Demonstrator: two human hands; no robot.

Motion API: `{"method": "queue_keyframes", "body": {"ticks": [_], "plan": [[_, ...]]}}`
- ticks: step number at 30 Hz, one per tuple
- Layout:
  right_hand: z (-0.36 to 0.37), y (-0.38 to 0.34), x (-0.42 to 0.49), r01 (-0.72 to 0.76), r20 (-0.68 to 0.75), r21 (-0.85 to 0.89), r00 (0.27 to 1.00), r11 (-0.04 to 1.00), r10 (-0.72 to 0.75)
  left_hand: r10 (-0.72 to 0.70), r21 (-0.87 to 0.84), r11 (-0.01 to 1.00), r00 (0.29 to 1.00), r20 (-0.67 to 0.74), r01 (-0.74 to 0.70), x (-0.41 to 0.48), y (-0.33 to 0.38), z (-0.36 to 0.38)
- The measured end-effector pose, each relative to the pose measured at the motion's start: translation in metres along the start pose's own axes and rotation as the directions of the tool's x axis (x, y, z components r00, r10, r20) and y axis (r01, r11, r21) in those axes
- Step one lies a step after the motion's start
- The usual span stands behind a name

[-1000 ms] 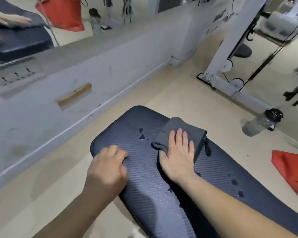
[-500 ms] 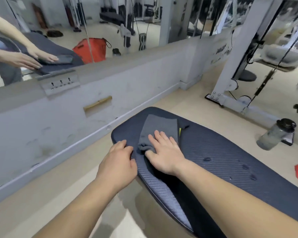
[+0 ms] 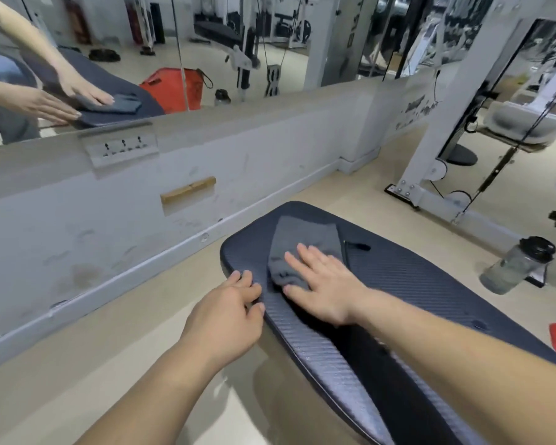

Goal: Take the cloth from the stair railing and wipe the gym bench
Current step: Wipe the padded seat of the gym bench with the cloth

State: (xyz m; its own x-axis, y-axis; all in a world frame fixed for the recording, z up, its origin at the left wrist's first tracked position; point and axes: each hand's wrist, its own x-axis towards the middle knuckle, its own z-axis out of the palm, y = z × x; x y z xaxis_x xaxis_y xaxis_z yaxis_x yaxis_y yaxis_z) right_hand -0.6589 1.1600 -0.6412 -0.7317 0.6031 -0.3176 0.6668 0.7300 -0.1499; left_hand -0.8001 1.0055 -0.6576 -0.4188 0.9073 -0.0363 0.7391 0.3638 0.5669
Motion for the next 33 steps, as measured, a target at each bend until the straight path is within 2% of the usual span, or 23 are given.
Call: {"method": "queue_keyframes", "body": {"ticks": [5,10,13,16,19,21,22,24,26,27,29,33], "plan": [[-0.02,-0.002,0.098,-0.178,-0.053,0.054,0.982,0.982,0.181,0.053,-0.109,0.993,0.999,0.013,-0.051,0.002,-0.016,0.004],[-0.021,-0.011,0.122,-0.218,-0.089,0.051,0.971,0.975,0.222,0.102,-0.179,0.98,0.992,0.078,-0.087,-0.001,-0.027,0.003],[-0.008,-0.023,0.091,-0.132,-0.118,0.015,0.984,0.991,0.132,0.041,-0.218,0.975,0.998,-0.047,-0.051,-0.002,-0.032,-0.005],[0.017,-0.044,0.026,0.068,-0.149,-0.03,0.986,0.997,-0.072,-0.078,-0.221,0.975,0.969,-0.234,0.025,-0.001,-0.034,-0.014],[0.033,-0.041,-0.029,0.233,-0.109,-0.085,0.964,0.969,-0.241,-0.089,-0.218,0.975,0.964,-0.251,0.033,-0.003,-0.03,-0.016],[0.023,-0.018,-0.026,0.257,-0.064,-0.103,0.962,0.961,-0.264,-0.042,-0.193,0.981,0.975,-0.218,-0.001,-0.008,-0.023,-0.014],[0.017,-0.005,-0.016,0.226,-0.052,-0.101,0.971,0.969,-0.232,-0.019,-0.171,0.985,0.981,-0.194,-0.014,-0.011,-0.02,-0.012],[0.006,0.014,0.005,0.046,-0.076,-0.053,0.996,0.998,-0.05,0.012,-0.131,0.991,0.99,-0.142,-0.031,-0.017,-0.014,-0.012],[0.007,0.019,0.022,-0.16,-0.143,0.012,0.977,0.987,0.16,0.032,-0.098,0.994,0.995,-0.1,-0.042,-0.022,-0.009,-0.013],[0.01,0.015,0.025,-0.212,-0.16,0.028,0.964,0.977,0.214,0.037,-0.083,0.996,0.996,-0.085,-0.044,-0.024,-0.007,-0.014],[0.016,0.002,0.017,-0.215,-0.155,0.051,0.963,0.975,0.221,0.057,-0.053,0.997,0.996,-0.068,-0.061,-0.027,-0.001,-0.017],[0.027,-0.017,-0.046,-0.037,-0.128,0.055,0.991,0.998,0.044,0.173,0.005,0.985,0.985,-0.026,-0.173,-0.037,0.011,-0.019]]}}
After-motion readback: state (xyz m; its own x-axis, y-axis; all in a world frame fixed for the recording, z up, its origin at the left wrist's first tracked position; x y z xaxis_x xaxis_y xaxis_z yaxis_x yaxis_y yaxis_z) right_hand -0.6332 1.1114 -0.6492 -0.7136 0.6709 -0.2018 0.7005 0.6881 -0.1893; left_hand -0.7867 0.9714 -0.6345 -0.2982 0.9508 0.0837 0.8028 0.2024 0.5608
